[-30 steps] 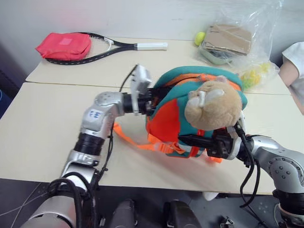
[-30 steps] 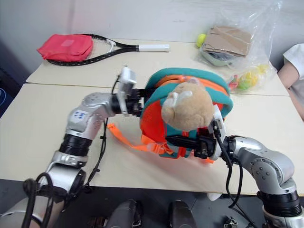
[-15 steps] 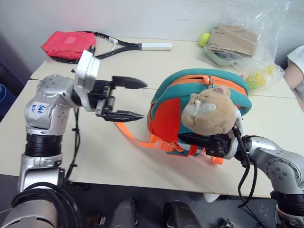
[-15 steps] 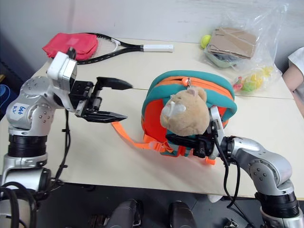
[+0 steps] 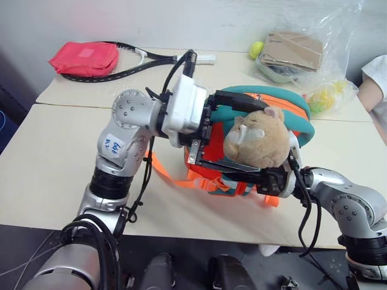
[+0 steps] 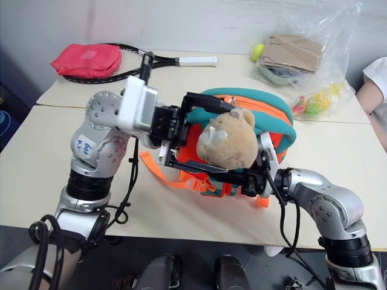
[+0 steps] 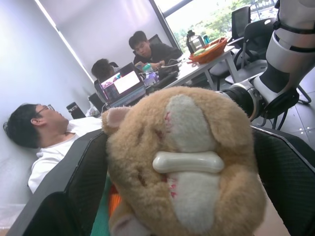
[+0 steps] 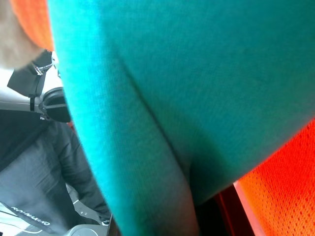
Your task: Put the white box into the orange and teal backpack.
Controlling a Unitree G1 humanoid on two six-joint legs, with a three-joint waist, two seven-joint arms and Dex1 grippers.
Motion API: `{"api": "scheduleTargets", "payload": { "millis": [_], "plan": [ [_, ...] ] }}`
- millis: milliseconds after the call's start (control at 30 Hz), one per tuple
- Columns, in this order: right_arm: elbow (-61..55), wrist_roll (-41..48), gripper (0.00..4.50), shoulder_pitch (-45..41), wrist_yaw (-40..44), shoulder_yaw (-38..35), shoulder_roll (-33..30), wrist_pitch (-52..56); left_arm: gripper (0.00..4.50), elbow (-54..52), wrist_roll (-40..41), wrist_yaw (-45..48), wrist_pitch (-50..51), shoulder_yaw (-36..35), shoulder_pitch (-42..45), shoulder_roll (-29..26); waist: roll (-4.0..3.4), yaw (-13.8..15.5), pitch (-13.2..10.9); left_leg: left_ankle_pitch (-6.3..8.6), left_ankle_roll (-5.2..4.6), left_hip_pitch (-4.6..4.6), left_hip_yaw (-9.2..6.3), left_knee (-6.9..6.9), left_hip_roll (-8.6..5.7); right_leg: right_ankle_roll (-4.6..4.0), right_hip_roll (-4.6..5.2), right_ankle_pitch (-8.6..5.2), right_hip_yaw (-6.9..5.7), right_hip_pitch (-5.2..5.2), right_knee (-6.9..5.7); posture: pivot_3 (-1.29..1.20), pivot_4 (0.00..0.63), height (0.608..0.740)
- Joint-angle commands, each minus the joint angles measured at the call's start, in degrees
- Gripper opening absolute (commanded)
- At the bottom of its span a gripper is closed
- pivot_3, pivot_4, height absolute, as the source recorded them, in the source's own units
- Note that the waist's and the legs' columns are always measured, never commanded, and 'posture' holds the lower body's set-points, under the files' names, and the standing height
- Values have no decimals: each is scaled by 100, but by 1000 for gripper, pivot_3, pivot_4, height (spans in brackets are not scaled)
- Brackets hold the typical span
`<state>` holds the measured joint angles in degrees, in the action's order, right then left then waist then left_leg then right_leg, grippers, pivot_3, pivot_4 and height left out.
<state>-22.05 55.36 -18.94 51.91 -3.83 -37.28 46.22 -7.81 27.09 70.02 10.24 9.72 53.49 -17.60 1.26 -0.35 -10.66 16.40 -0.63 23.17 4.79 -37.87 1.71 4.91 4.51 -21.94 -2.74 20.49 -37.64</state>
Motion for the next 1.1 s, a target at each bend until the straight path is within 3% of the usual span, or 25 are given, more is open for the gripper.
{"api": "scheduleTargets", "payload": {
  "millis": [33,100,333,433,900,1100],
  "plan": [
    [-53,3,0,-79,47,70,97,-32,4301,25,-166,-3,-348,129,4,97,0,0,0,0,0,0,0,0,0,0,0,0,0,0,0,0,150,740],
    [-57,-18,0,-79,26,72,141,-50,3991,66,-224,3,-414,123,-1,51,0,-2,0,0,0,0,0,-2,0,0,0,0,0,0,0,0,150,740],
    [-125,-94,0,-14,-58,56,277,-87,2016,771,-545,-22,-963,-226,165,-448,0,-6,0,0,0,-1,-1,-4,1,0,0,0,-1,0,-2,0,150,740],
    [-171,-101,0,38,-124,30,330,-101,1374,1008,-425,-317,-884,-558,203,-649,0,4,0,0,0,-1,-1,-4,0,0,2,0,-2,-1,-1,0,150,740],
    [-309,-70,0,377,-456,-99,552,-384,1374,1564,1428,-1652,1609,-2467,-15,-1420,0,-43,0,0,0,-1,-5,-4,1,0,2,0,-3,-1,-13,0,150,740],
    [-332,-30,0,447,-584,-154,681,-515,1374,1820,1638,-1639,2146,-2645,-544,-1708,0,-106,0,-1,1,-1,-9,-3,1,0,3,0,-6,-2,-20,0,150,740]
  ]
}}
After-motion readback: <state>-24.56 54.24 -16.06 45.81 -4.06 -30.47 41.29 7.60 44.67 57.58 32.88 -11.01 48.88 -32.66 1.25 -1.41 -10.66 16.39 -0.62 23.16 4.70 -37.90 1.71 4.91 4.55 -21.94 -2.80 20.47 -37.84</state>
